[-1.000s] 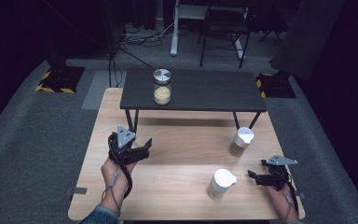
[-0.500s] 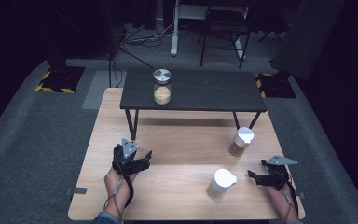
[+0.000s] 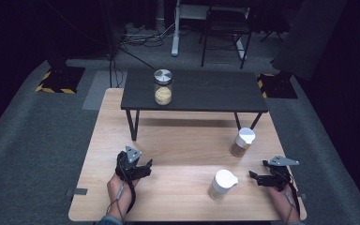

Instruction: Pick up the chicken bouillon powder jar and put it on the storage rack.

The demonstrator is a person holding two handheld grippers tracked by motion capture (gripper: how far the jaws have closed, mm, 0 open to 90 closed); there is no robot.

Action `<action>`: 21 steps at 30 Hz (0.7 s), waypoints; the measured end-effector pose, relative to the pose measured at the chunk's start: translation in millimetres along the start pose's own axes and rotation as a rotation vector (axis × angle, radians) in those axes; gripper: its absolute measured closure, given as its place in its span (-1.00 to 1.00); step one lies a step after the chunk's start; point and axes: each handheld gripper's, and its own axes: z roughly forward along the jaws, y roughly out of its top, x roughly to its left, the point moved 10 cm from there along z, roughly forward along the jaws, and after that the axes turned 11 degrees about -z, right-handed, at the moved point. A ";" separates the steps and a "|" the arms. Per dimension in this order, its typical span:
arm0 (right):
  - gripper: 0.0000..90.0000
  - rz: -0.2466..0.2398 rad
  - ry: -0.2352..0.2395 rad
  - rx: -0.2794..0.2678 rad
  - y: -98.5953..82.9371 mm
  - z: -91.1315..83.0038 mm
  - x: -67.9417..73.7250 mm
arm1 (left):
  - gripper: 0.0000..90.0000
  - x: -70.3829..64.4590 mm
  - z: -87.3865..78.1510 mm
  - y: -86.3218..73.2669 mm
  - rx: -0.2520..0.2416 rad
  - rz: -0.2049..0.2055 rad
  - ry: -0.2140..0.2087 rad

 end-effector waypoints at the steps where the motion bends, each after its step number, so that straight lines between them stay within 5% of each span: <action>1: -0.68 0.000 0.000 0.000 0.0 0.0 0.0 | -0.52 1.0 3.2 -2.7 0.015 0.012 0.012; 21: -0.68 0.000 0.000 0.000 0.0 0.0 0.0 | -0.55 11.3 23.5 -12.9 0.121 -0.022 -0.001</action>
